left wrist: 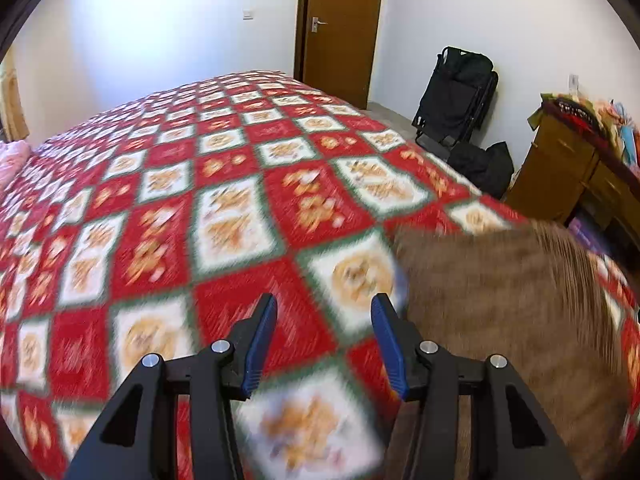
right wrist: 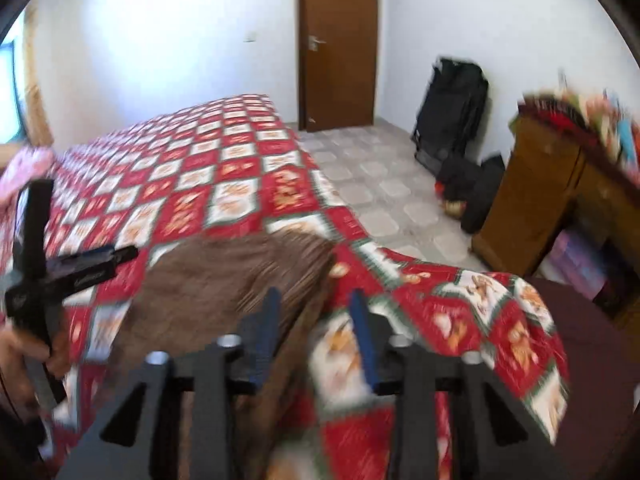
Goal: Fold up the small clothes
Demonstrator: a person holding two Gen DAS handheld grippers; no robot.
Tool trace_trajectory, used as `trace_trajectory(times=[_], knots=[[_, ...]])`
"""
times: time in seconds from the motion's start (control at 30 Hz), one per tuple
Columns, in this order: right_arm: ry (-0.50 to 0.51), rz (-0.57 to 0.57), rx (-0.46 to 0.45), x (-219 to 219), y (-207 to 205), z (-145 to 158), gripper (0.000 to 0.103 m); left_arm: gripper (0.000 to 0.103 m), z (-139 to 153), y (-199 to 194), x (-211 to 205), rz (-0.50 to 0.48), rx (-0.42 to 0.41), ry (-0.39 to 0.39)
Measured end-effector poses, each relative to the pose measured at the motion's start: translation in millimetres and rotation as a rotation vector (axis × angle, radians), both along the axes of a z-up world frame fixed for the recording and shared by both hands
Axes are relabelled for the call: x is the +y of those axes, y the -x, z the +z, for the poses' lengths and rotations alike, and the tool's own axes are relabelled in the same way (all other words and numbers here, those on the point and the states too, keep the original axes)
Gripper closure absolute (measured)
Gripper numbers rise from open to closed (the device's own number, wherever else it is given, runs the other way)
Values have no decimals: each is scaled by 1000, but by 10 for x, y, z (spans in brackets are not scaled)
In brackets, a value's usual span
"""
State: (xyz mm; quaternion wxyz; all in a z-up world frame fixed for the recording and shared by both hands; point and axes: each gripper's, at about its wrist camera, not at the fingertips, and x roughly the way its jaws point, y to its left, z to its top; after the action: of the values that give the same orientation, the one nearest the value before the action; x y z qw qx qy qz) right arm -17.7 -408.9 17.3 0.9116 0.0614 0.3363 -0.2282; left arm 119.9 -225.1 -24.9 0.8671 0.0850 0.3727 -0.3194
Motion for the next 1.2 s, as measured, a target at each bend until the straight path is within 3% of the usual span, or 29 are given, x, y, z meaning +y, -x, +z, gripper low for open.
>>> trace_trajectory(times=[0.2,0.33,0.43,0.53,0.6,0.63,0.67,0.73,1.1,1.2], knots=[[10,103,36,774,158,-276,81,52,-206,586,345,-59,21,4],[-11,19,97,775,259,-652,84,52,-358,838,320,-89,17,-75],[5,-25,70,870,423,-674,84,52,-371,929,343,-82,12,-103],[48,-38,76,1088,487,-605,76,52,-233,1054,426,-79,-47,-89],[72,-40,26,1230,577,-504,56,52,-159,1131,478,-61,-96,-88],[83,-56,6,1280,627,-464,38,52,-128,1172,502,-52,-121,-88],[92,-81,-19,1328,649,-423,29,51,-101,1208,525,-43,-142,-92],[93,-104,-62,1404,692,-365,29,45,-55,1271,574,-37,-162,-95],[99,-153,-67,1552,757,-307,25,33,223,1591,821,-30,-226,-54],[107,-156,-86,1599,822,-241,19,32,320,1670,865,-27,-245,-38]])
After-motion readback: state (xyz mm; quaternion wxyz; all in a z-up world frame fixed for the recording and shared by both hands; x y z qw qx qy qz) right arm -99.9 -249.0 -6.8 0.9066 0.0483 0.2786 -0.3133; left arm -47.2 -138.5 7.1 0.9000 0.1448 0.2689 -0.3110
